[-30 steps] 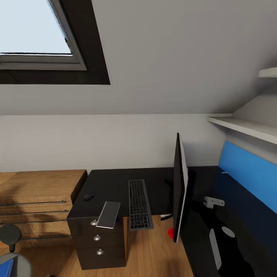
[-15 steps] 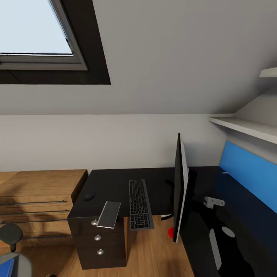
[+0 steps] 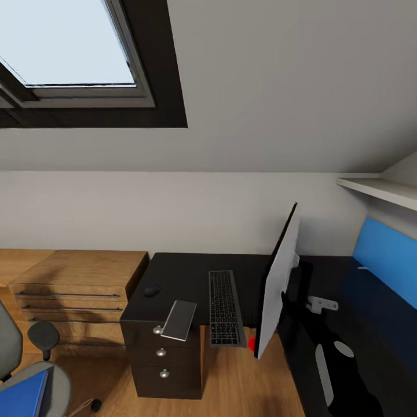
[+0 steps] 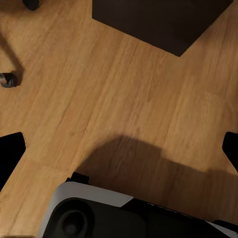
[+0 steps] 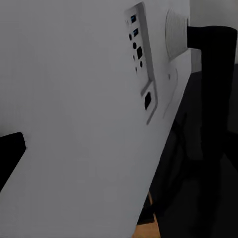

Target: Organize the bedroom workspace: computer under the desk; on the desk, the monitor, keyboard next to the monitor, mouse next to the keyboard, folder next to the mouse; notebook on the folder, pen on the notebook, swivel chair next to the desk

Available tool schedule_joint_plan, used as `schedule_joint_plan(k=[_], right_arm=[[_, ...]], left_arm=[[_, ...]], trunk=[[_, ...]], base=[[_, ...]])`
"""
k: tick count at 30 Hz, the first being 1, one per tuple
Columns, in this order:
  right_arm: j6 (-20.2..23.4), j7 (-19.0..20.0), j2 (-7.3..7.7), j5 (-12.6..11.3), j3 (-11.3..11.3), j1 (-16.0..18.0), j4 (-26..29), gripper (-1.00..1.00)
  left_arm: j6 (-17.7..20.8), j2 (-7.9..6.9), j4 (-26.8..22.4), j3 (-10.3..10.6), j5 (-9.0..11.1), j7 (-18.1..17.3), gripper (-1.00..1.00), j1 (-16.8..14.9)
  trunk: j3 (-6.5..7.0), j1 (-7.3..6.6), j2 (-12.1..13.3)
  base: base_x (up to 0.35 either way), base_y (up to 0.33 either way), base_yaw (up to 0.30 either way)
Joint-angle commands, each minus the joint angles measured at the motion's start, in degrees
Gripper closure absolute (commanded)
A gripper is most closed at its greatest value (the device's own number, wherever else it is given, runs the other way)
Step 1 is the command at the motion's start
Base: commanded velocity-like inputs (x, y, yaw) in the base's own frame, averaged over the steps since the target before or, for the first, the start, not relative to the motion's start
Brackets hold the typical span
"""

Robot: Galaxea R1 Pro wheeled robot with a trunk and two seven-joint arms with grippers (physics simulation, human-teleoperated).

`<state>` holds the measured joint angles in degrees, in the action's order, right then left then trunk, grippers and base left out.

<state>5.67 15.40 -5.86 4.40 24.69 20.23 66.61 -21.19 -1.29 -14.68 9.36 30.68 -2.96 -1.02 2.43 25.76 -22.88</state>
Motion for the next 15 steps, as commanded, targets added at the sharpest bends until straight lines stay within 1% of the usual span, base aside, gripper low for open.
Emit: schedule_joint_plan(k=[1,5,15], right_arm=[[0.27,0.52,-0.06,0.41,0.26,0.03,0.1,-1.0],[0.23,0.53,-0.04,0.39,0.27,0.06,0.1,-1.0],[-0.03,0.51,0.14,0.43,0.36,0.04,0.12,-1.0]], left_arm=[[-0.21,-0.03,0.09,0.31,0.61,-0.29,-1.0,-0.04],[-0.2,-0.03,0.09,0.31,0.61,-0.29,-1.0,-0.04],[-0.21,-0.03,0.11,0.31,0.61,-0.29,-1.0,-0.04]], trunk=[[-0.02,0.02,-0.04],[-0.02,0.02,-0.04],[-0.02,0.02,-0.04]], base=[[0.0,0.0,0.082],[0.0,0.0,0.041],[0.0,0.0,0.005]])
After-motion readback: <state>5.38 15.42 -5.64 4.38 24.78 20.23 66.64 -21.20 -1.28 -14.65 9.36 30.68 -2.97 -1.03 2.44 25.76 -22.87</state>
